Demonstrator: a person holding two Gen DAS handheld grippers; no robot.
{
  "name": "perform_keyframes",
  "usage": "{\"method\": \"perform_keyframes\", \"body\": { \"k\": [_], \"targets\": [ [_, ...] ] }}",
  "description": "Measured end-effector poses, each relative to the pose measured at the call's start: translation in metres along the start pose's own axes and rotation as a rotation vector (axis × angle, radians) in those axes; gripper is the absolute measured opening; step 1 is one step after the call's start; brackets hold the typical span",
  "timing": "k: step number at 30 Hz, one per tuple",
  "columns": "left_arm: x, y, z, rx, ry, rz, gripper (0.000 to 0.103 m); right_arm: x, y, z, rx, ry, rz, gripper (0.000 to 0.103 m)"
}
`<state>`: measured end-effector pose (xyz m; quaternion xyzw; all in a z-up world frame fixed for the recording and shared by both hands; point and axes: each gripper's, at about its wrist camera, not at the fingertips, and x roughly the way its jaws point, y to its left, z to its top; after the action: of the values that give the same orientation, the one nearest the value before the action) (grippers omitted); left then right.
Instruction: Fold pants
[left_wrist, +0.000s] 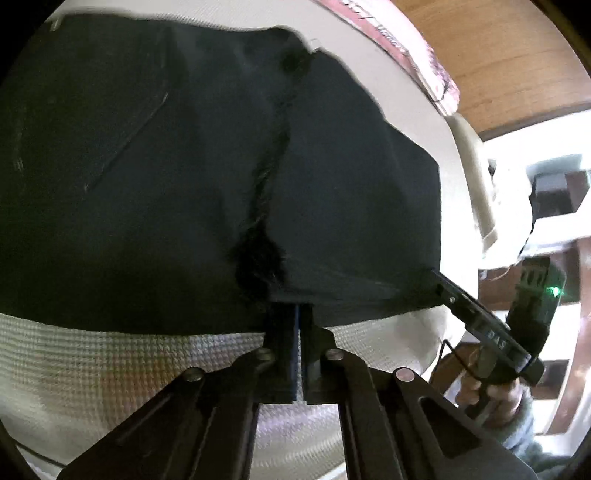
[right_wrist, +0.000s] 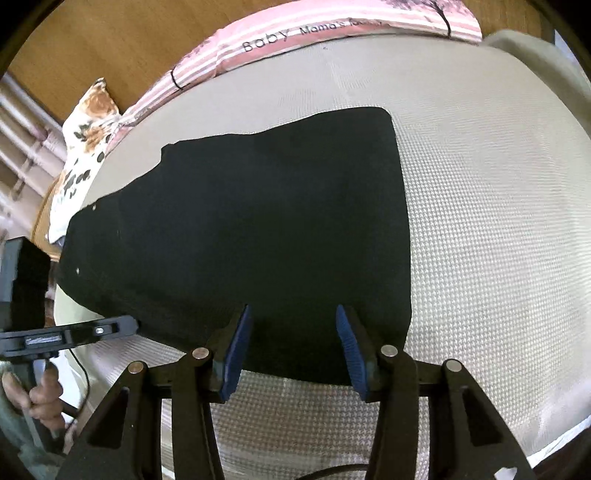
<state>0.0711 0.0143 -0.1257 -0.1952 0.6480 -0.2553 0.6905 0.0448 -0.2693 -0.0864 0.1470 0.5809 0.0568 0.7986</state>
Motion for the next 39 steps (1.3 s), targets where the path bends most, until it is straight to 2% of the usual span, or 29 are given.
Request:
{"method": "perform_keyframes", "body": {
  "k": [1,6,9,10,14,18,21,24,27,32,39],
  "targets": [
    [-0.001,0.0,0.002,-0.003,-0.004,-0.006,0.001,0.0,0.001,0.001,-0.004,0.004,-0.005,0.045],
    [-0.008,-0.013,0.006,0.061,-0.019,0.066,0.002,-0.006,0.0,0.008,-0.005,0.008,0.009,0.045],
    [-0.016,-0.019,0.008,0.106,-0.036,0.131,0.012,-0.015,-0.003,0.021,-0.008,-0.043,-0.004,0.045],
    [-0.022,-0.021,0.01,0.12,-0.053,0.157,0.018,-0.017,-0.004,0.026,-0.013,-0.059,-0.011,0.045],
    [-0.043,-0.027,0.017,0.191,-0.158,0.227,0.02,-0.018,-0.01,0.049,-0.021,-0.103,-0.041,0.046],
    [-0.046,-0.043,0.035,0.266,-0.253,0.234,0.02,-0.008,-0.012,0.07,-0.045,-0.123,-0.077,0.04],
    [-0.036,-0.065,0.053,0.364,-0.306,0.241,0.02,0.0,-0.012,0.085,-0.061,-0.128,-0.097,0.037],
    [-0.017,-0.08,0.069,0.428,-0.302,0.227,0.02,0.008,-0.013,0.096,-0.071,-0.124,-0.118,0.036],
    [0.006,-0.085,0.09,0.448,-0.277,0.234,0.02,0.019,-0.013,0.103,-0.082,-0.12,-0.138,0.032],
    [0.042,-0.07,0.118,0.377,-0.204,0.224,0.02,0.035,-0.019,0.11,-0.073,-0.105,-0.139,0.03],
    [0.038,-0.066,0.123,0.358,-0.211,0.181,0.02,0.037,-0.018,0.113,-0.07,-0.114,-0.147,0.03]
  ]
}}
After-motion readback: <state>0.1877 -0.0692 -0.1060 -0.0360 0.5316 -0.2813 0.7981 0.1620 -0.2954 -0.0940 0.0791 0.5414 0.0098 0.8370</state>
